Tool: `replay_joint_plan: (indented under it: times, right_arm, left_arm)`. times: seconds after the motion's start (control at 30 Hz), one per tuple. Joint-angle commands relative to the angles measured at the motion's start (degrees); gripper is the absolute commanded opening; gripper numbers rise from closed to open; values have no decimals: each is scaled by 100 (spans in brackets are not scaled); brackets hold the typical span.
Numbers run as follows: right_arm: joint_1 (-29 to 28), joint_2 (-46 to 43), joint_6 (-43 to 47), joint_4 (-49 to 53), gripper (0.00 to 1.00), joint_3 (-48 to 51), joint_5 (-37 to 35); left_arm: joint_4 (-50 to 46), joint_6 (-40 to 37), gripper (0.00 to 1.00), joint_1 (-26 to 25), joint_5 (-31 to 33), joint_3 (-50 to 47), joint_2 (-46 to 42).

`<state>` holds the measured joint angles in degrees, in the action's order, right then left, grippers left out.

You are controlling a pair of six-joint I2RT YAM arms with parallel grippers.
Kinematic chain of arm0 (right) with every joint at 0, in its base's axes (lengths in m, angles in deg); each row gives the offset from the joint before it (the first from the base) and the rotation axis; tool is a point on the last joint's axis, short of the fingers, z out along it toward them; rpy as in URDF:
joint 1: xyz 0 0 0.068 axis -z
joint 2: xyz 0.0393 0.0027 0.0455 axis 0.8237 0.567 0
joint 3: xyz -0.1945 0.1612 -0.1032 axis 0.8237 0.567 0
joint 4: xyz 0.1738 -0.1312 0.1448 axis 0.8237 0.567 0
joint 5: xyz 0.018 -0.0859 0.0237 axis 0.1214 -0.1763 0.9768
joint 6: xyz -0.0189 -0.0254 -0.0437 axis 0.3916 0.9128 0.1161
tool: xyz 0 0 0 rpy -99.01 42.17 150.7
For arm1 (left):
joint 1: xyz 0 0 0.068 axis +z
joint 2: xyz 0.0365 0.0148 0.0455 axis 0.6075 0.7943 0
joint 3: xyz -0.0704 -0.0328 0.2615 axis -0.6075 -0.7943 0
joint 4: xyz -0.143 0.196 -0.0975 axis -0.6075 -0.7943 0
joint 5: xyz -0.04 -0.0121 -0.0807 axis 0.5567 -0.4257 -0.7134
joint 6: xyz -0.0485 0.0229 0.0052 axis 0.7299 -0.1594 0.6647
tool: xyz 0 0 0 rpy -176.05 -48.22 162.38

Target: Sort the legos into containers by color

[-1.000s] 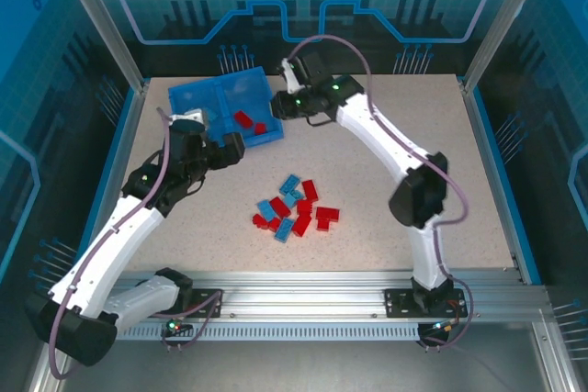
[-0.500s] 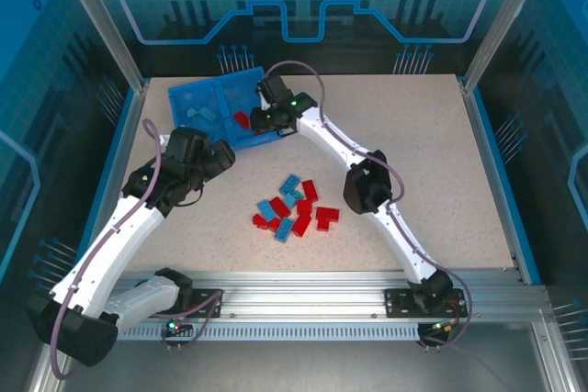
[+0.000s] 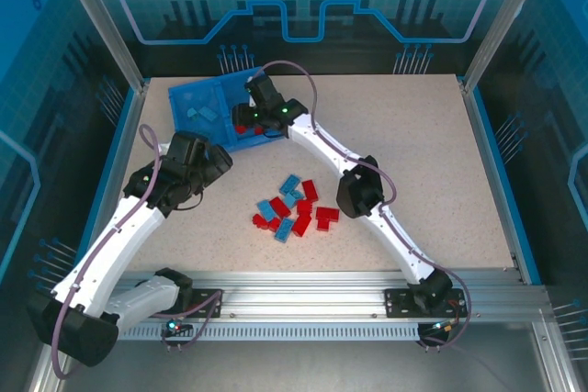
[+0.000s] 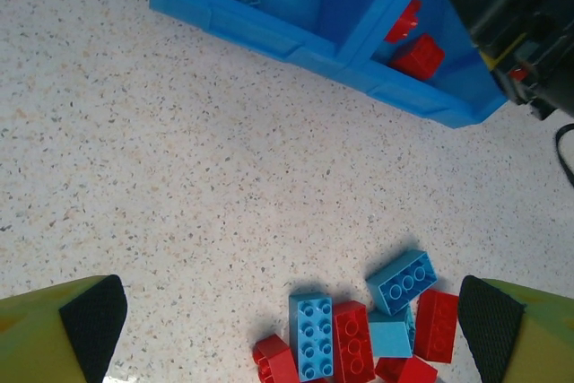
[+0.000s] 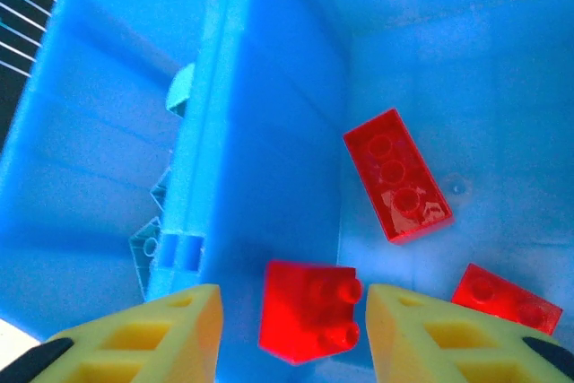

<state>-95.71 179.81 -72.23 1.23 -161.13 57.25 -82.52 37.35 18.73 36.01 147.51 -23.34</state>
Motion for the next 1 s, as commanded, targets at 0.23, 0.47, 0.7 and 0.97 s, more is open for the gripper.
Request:
replay_joint_plan:
  times: [0.23, 0.47, 0.7, 0.97]
  right_arm:
    - [509, -2688, 788, 1509, 67, 1331, 1139]
    - [1099, -5770, 1423, 1047, 82, 5572, 1035]
    - [1936, -7619, 904, 944, 87, 7851, 853]
    - [2072, -8427, 675, 1189, 90, 8439, 384]
  left_arm:
    - [610, -243, 99, -48, -1151, -464, 551]
    - [1146, -1523, 99, -814, -1596, 82, 2025]
    - [806, -2691, 98, -1208, -1761, 1431, 3983]
    - [682, -3648, 89, -1204, -2372, 1895, 4982]
